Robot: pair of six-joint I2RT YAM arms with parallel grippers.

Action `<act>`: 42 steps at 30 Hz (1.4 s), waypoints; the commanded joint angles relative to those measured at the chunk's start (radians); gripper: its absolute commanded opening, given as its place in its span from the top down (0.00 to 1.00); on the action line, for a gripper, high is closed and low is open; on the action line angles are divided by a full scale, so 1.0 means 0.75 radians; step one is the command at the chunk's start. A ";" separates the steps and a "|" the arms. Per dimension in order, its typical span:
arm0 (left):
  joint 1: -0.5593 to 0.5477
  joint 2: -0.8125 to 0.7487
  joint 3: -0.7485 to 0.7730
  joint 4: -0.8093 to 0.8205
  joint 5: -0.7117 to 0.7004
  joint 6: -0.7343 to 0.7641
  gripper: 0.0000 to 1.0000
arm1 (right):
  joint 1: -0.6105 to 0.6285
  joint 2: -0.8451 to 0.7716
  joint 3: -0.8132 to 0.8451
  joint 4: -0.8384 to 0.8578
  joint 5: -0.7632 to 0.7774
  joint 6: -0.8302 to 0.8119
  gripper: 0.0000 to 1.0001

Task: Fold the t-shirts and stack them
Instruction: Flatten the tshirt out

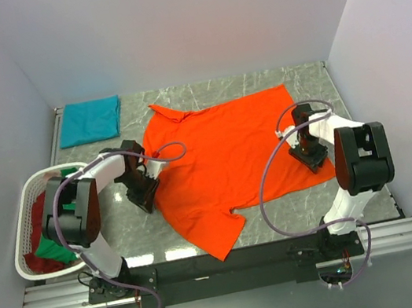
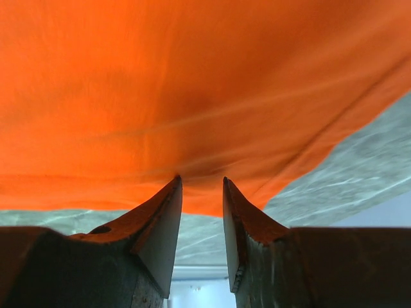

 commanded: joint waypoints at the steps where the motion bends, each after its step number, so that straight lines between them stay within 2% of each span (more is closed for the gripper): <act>1: 0.000 -0.041 -0.040 -0.014 -0.098 0.046 0.73 | 0.000 -0.048 -0.025 -0.013 0.055 -0.023 0.61; 5: 0.006 -0.128 -0.055 -0.067 -0.102 0.078 0.75 | 0.006 -0.183 -0.087 -0.058 0.049 -0.050 0.60; 7: 0.029 -0.208 0.007 -0.106 0.018 0.097 0.73 | 0.004 -0.230 -0.083 -0.076 0.023 -0.056 0.60; 11: -0.008 -0.227 0.164 -0.116 0.200 0.044 0.68 | 0.000 -0.284 0.052 -0.148 -0.069 -0.011 0.59; 14: -0.071 -0.174 0.215 -0.035 0.244 -0.052 0.67 | 0.000 -0.241 0.154 -0.168 -0.141 0.046 0.59; 18: -0.145 -0.072 0.189 0.057 0.213 -0.146 0.68 | 0.000 -0.149 0.147 -0.118 -0.139 0.054 0.60; 22: -0.147 0.039 0.124 0.072 0.139 -0.177 0.69 | 0.000 -0.073 0.061 -0.030 -0.104 0.024 0.61; 26: -0.147 0.025 0.034 0.068 0.031 -0.177 0.69 | 0.000 -0.073 -0.050 0.009 -0.049 -0.011 0.61; 29: -0.143 0.010 0.023 0.017 -0.008 -0.159 0.70 | 0.002 -0.112 -0.125 -0.046 -0.047 -0.023 0.61; 34: -0.133 -0.039 0.038 -0.106 -0.020 -0.001 0.71 | 0.024 -0.236 -0.195 -0.192 -0.102 -0.040 0.60; 36: -0.086 -0.071 0.135 -0.141 0.069 0.086 0.66 | 0.026 -0.259 -0.077 -0.280 -0.169 -0.007 0.59; 37: -0.066 -0.090 0.194 -0.173 0.183 0.117 0.63 | 0.018 -0.279 -0.028 -0.354 -0.257 -0.005 0.58; 38: -0.047 -0.090 0.331 -0.170 0.231 0.132 0.60 | 0.010 -0.288 0.015 -0.361 -0.272 0.021 0.57; 39: -0.025 -0.080 0.401 -0.153 0.264 0.118 0.54 | 0.006 -0.296 0.093 -0.359 -0.282 0.042 0.56; 41: -0.012 -0.008 0.613 -0.070 0.321 0.056 0.50 | -0.013 -0.298 0.215 -0.357 -0.333 0.089 0.56; 42: -0.012 0.063 0.685 -0.037 0.321 -0.043 0.50 | -0.019 -0.298 0.250 -0.351 -0.341 0.111 0.56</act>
